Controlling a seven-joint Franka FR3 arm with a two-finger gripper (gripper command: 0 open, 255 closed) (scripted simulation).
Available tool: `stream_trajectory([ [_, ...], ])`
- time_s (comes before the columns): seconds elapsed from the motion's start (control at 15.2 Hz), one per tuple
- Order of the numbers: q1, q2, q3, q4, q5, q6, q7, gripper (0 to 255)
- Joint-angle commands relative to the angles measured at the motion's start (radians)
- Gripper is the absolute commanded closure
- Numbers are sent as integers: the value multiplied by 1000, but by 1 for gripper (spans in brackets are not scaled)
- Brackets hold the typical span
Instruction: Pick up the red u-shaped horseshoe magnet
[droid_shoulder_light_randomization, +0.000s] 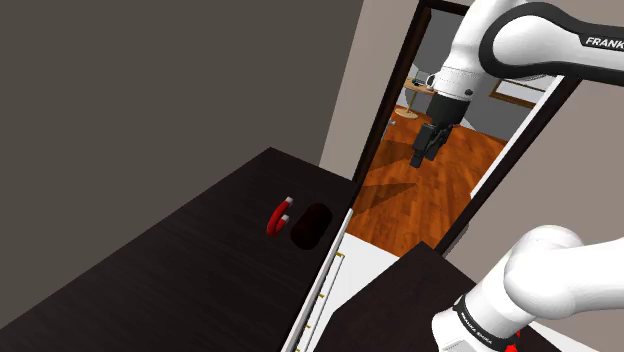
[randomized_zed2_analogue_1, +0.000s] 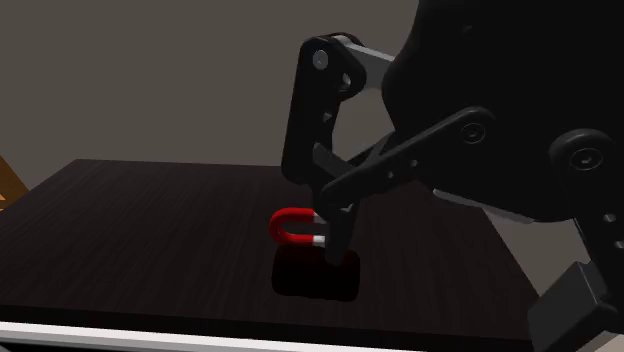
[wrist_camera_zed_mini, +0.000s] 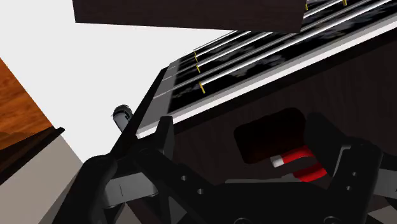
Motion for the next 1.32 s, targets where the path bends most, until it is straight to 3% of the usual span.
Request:
stream_trajectory([
  [0.0, 0, 0, 0, 0, 0, 0, 0, 0],
  [0.33, -10, 32, 134, -66, 90, 124, 255, 0],
  [0.73, -35, 154, 299, -79, 169, 293, 558, 0],
  [0.99, -69, 280, 409, -47, 183, 410, 765, 0],
  [1.25, -119, 436, 514, 14, 144, 521, 988, 0],
])
